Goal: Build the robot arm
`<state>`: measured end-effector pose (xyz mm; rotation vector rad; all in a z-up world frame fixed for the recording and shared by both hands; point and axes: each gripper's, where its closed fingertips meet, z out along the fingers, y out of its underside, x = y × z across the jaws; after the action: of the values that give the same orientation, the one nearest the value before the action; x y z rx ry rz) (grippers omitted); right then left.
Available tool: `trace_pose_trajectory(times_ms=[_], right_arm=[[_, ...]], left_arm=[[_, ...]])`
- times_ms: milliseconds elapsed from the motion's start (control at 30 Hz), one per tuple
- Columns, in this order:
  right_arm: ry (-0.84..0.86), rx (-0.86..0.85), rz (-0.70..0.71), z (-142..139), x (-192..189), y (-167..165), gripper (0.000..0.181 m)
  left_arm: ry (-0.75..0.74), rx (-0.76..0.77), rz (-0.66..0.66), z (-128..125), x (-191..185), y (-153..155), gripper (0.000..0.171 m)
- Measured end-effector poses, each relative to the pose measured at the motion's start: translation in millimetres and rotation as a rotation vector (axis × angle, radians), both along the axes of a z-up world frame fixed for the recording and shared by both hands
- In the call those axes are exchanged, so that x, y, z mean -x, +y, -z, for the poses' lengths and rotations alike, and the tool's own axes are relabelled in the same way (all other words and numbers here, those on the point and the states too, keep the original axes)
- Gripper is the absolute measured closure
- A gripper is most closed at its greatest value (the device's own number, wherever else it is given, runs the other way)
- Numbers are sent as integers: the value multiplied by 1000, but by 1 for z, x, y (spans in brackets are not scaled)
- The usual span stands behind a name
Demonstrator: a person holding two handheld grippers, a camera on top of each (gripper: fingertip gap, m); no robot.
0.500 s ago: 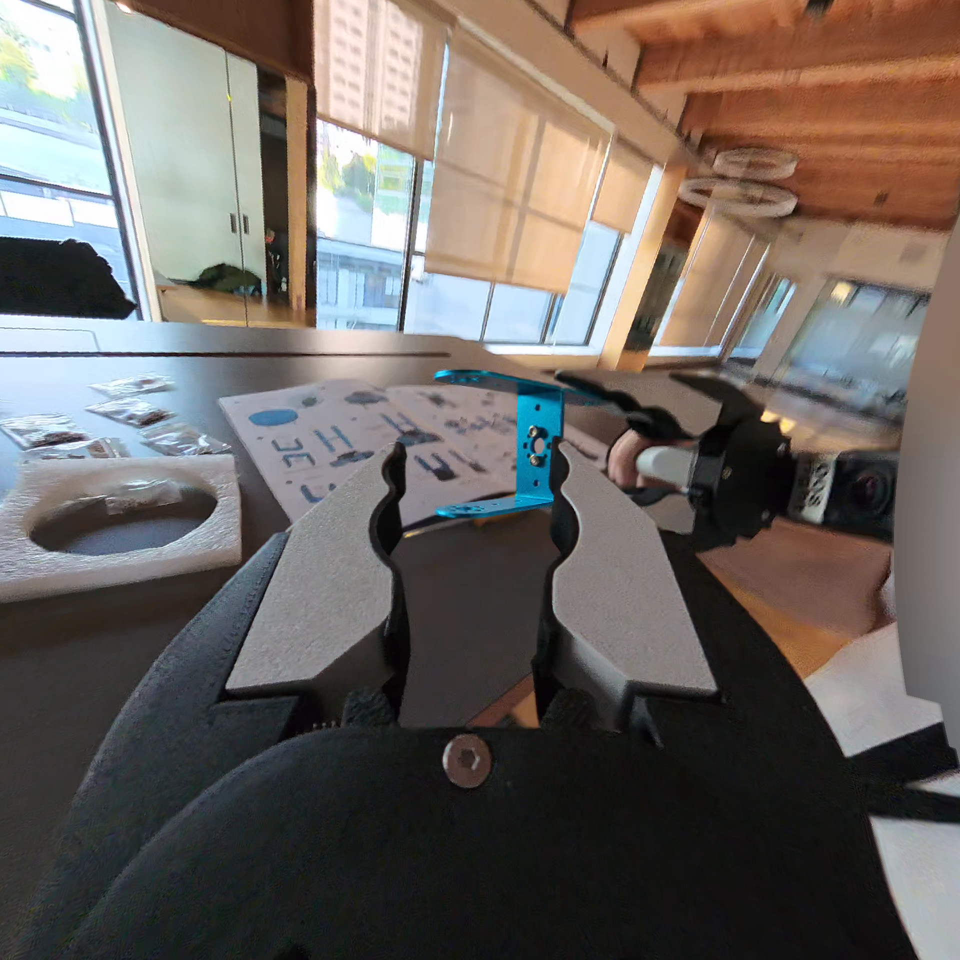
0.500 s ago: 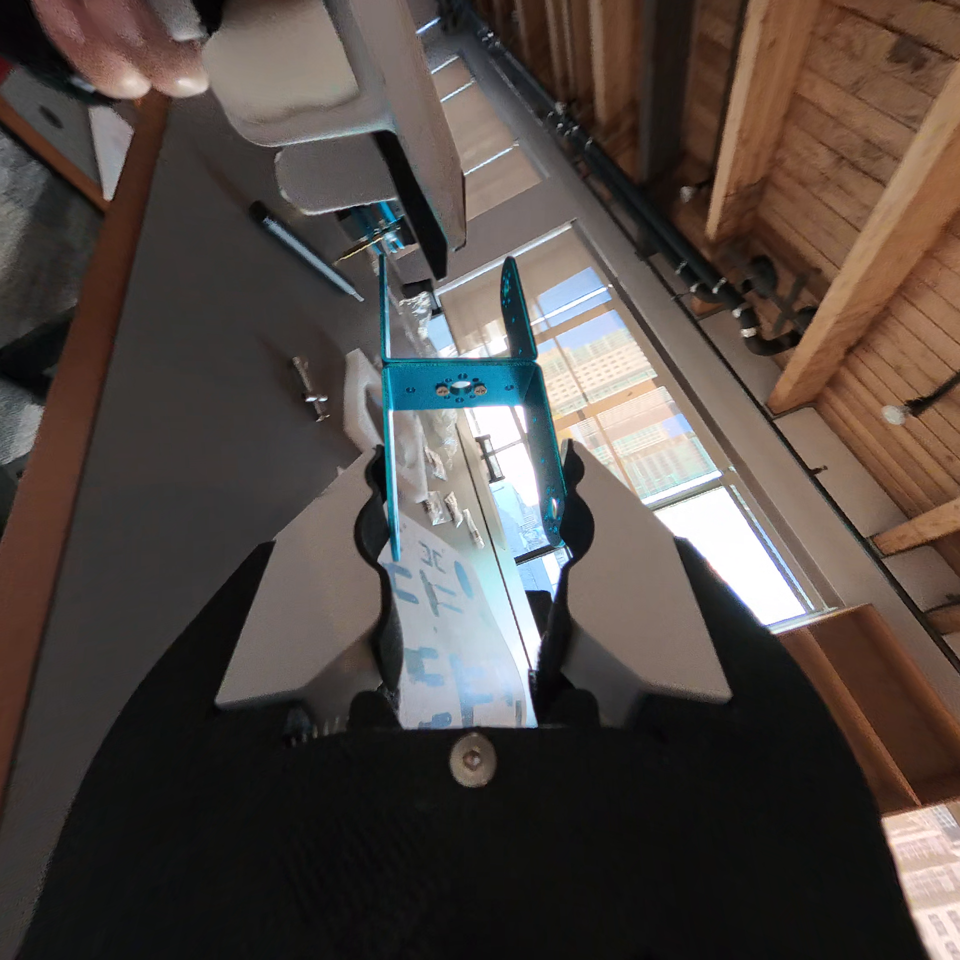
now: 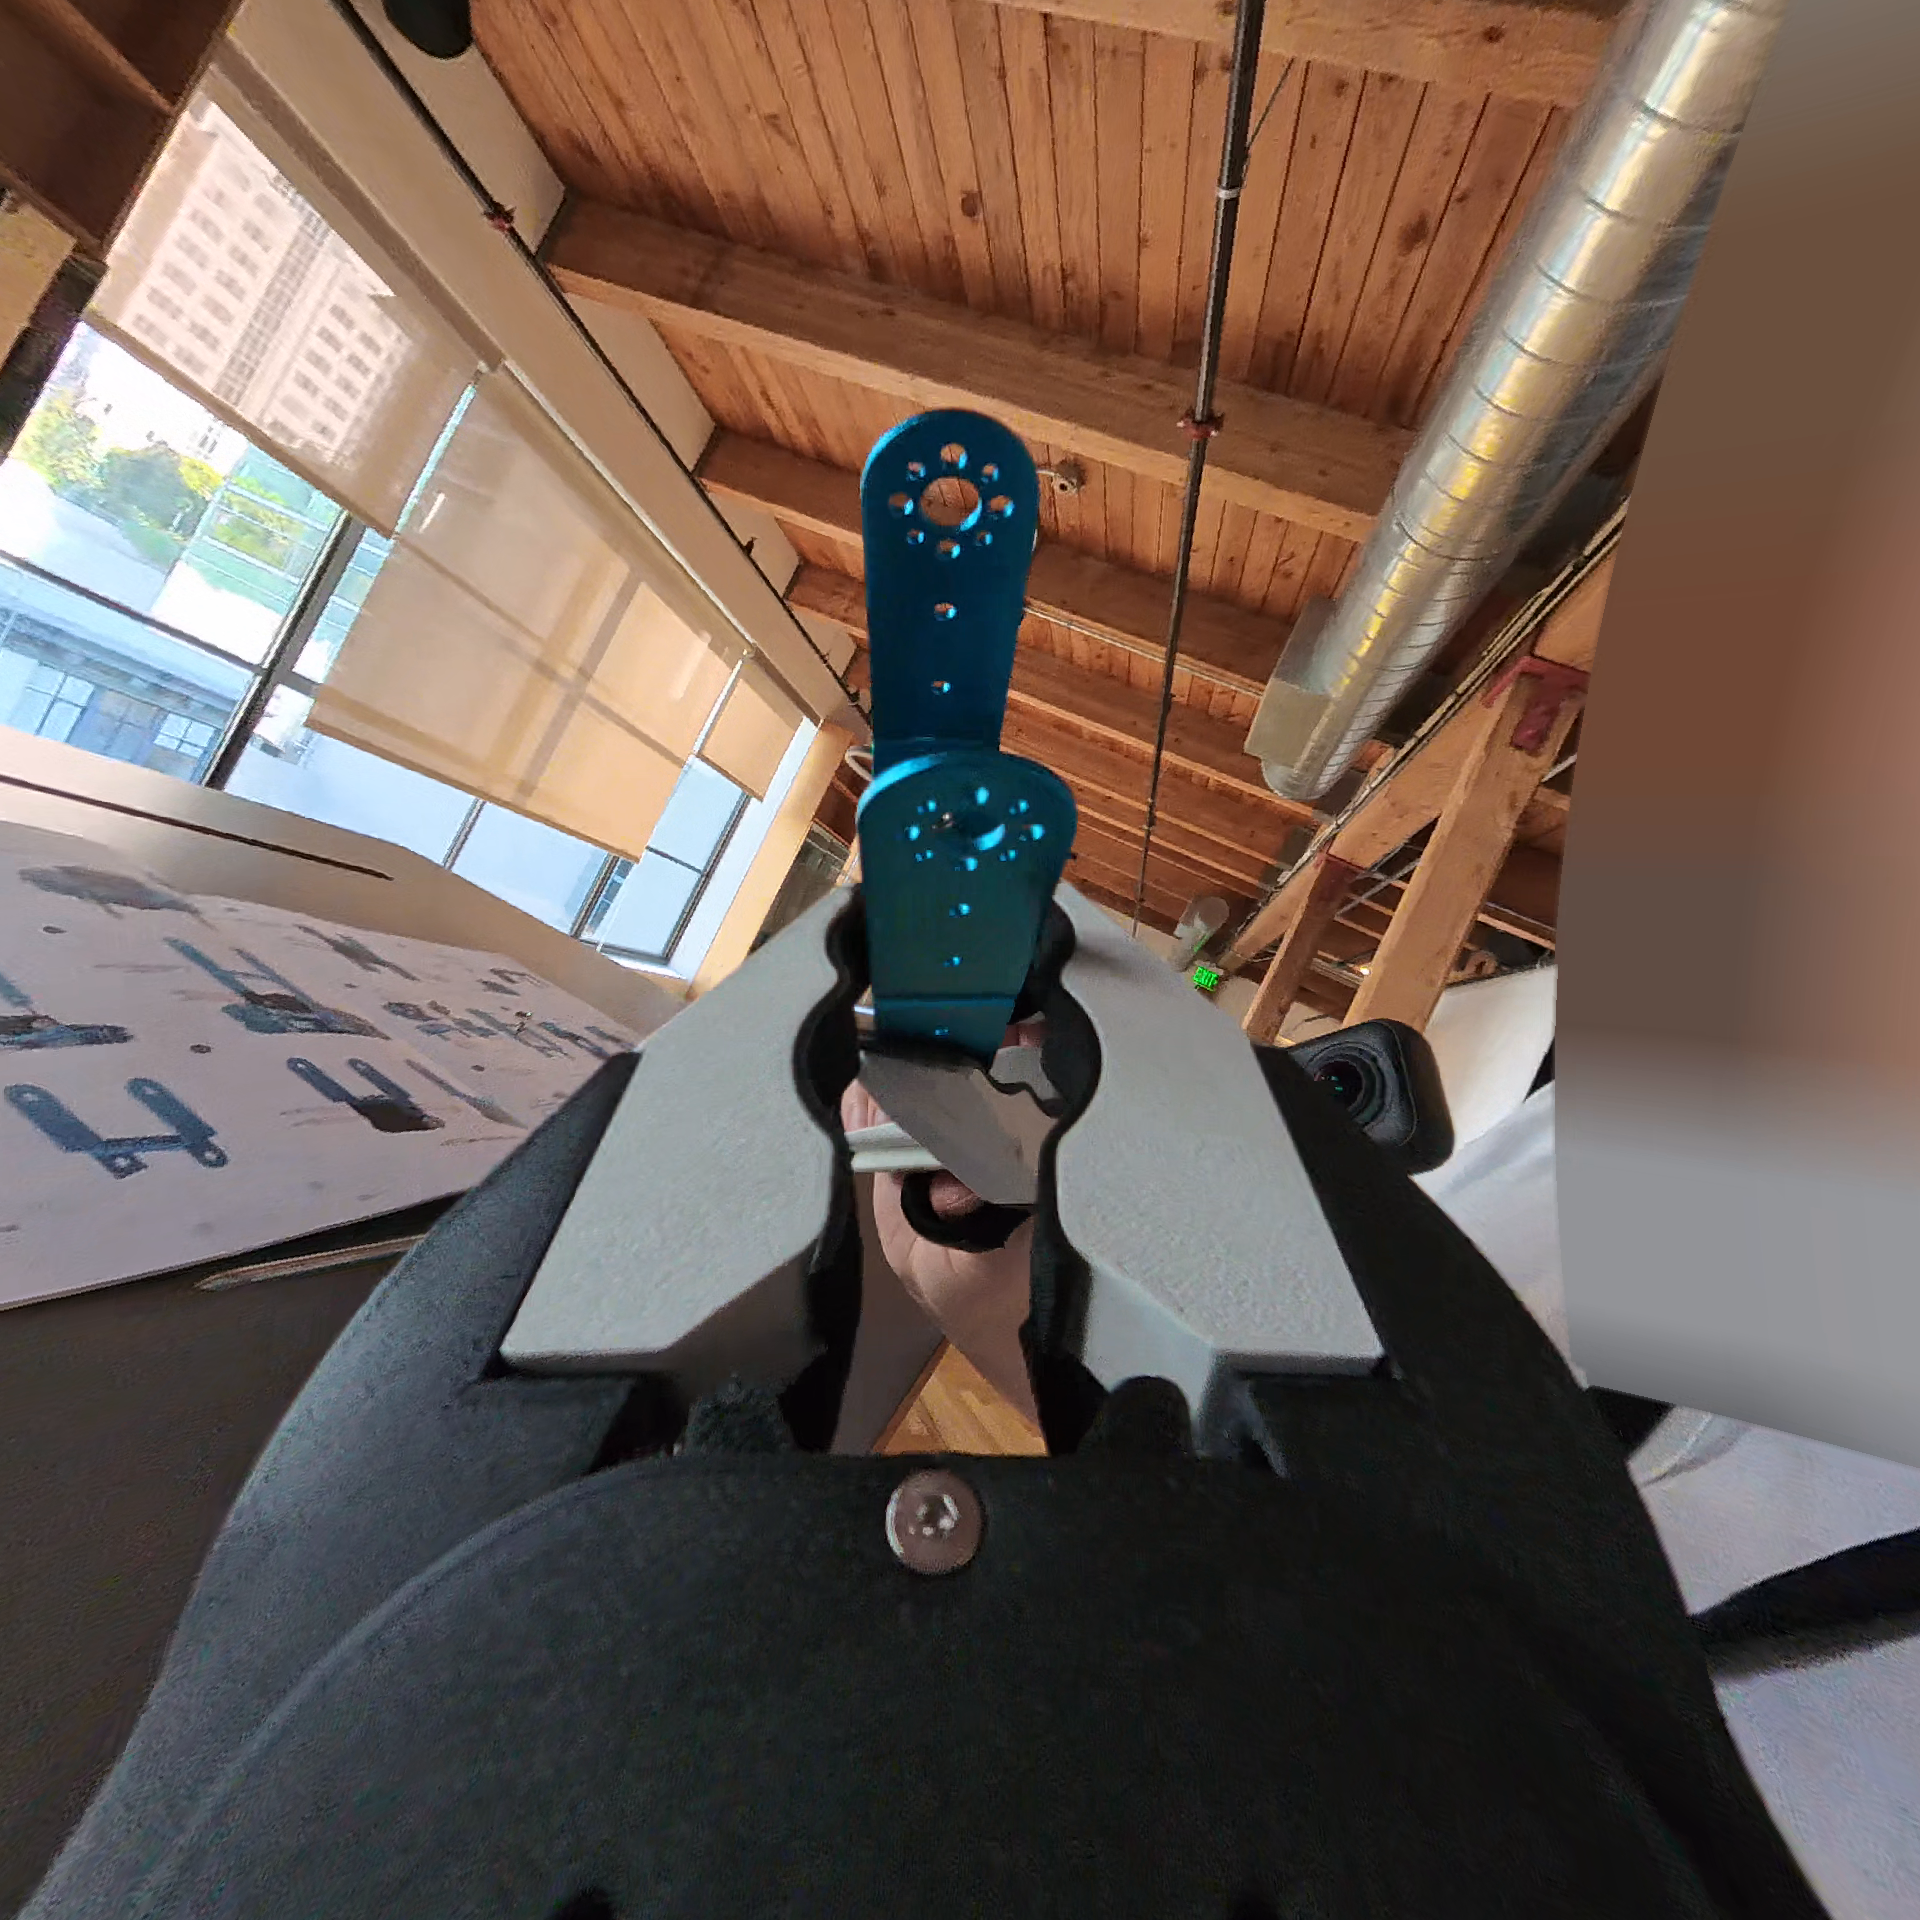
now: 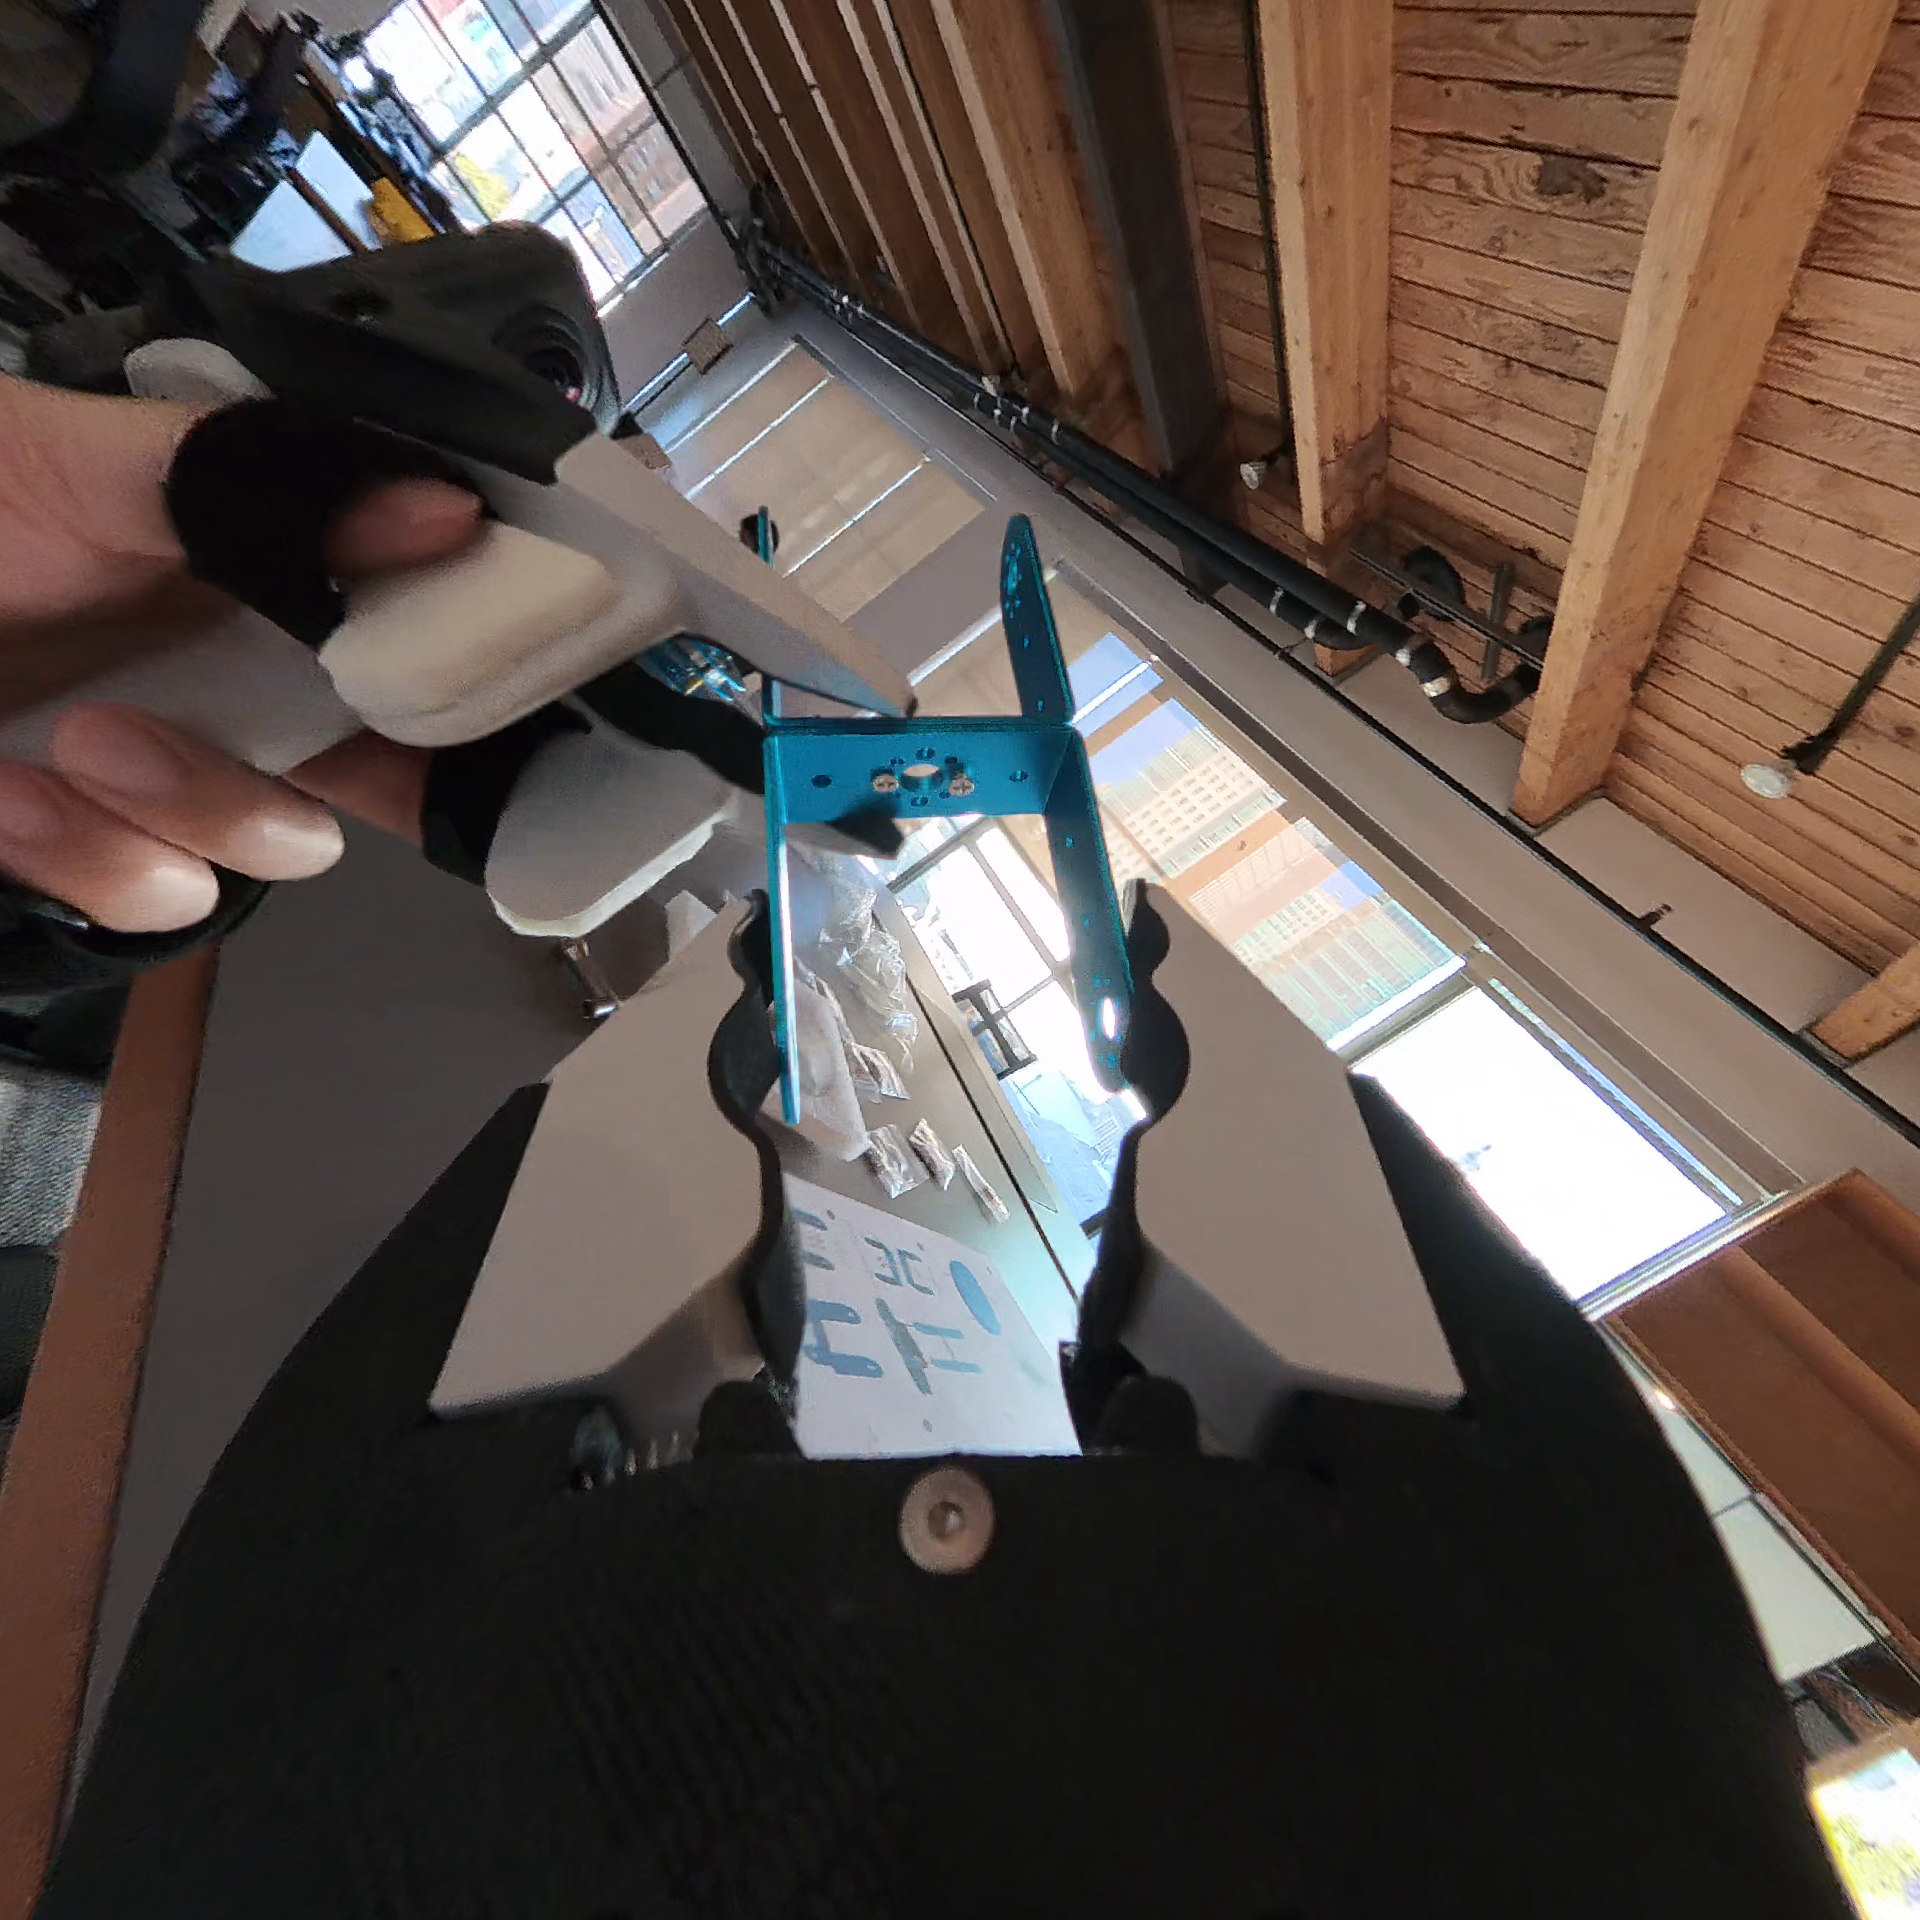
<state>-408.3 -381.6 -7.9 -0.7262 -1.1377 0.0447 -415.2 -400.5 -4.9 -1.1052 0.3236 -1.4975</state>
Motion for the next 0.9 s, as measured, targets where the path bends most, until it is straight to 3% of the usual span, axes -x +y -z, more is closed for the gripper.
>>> trace_pose_trajectory(times_ms=[333, 667, 900], right_arm=[[-31, 37, 0, 10, -3, 6, 114], [4, 8, 37, 10, 3, 0, 115], [-18, 168, -15, 26, 4, 8, 117]], left_arm=[[130, -119, -177, 10, -7, -1, 146], [-6, -152, -252, -1, -7, 2, 145], [175, -177, -375, 5, -7, 9, 146]])
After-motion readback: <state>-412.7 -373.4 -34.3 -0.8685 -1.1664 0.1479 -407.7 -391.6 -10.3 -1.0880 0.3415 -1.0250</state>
